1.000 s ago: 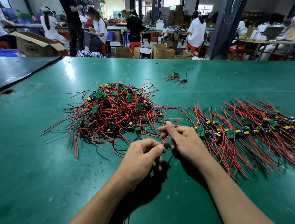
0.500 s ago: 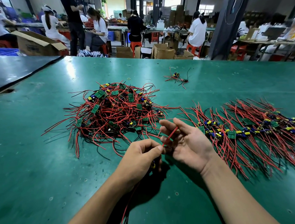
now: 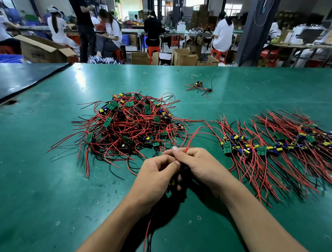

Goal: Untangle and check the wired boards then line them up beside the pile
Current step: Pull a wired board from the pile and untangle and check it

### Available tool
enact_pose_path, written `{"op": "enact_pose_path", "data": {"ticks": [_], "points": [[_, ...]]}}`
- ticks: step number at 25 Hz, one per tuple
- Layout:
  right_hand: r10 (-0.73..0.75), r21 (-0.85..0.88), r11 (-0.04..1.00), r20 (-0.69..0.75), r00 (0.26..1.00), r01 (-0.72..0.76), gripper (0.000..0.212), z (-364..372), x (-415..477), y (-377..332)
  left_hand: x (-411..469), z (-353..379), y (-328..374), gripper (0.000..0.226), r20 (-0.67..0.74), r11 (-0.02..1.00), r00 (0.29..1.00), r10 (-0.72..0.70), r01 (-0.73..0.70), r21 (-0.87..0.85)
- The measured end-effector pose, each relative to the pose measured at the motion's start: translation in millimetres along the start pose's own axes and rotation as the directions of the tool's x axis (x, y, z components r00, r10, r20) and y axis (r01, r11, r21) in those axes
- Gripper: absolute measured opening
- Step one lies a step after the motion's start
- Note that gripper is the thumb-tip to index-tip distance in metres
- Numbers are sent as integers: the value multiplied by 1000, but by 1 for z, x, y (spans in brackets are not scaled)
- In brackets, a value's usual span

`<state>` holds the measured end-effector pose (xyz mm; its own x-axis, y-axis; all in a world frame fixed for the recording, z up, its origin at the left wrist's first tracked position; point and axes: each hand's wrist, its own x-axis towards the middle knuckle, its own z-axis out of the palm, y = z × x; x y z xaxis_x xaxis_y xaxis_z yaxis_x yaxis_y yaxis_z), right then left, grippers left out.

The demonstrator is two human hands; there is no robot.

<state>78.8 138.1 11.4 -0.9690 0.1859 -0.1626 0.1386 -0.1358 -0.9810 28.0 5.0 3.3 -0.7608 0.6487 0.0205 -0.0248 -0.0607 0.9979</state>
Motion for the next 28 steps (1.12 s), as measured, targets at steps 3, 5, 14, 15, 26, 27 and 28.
{"op": "enact_pose_path", "data": {"ticks": [3, 5, 14, 15, 26, 27, 28], "points": [[-20, -18, 1000, -131, 991, 18, 40, -6, 4, -1, 0, 0, 2, 25, 58, 1000, 998, -17, 17, -12], [-75, -114, 992, -223, 972, 51, 39, -13, 7, -1, -2, -1, 4, 25, 86, 1000, 996, -21, 20, 14], [-122, -157, 985, -339, 933, 72, 36, -29, 9, 2, -4, -1, 8, 19, 121, 996, 992, -38, 27, 88], [-132, -149, 985, -348, 928, 84, 36, -29, 10, 2, -3, -1, 8, 19, 126, 996, 991, -36, 25, 89], [-47, -36, 999, -342, 938, 37, 76, -29, 10, -4, 0, -1, 10, 23, 85, 979, 983, -164, 173, -111], [-40, -24, 999, -338, 940, 34, 80, -28, 9, -6, 2, 1, 12, 30, 63, 966, 981, -185, 194, -171], [-36, -16, 999, -335, 941, 33, 84, -27, 9, -7, 4, 1, 13, 37, 48, 945, 976, -213, 219, -242]]}}
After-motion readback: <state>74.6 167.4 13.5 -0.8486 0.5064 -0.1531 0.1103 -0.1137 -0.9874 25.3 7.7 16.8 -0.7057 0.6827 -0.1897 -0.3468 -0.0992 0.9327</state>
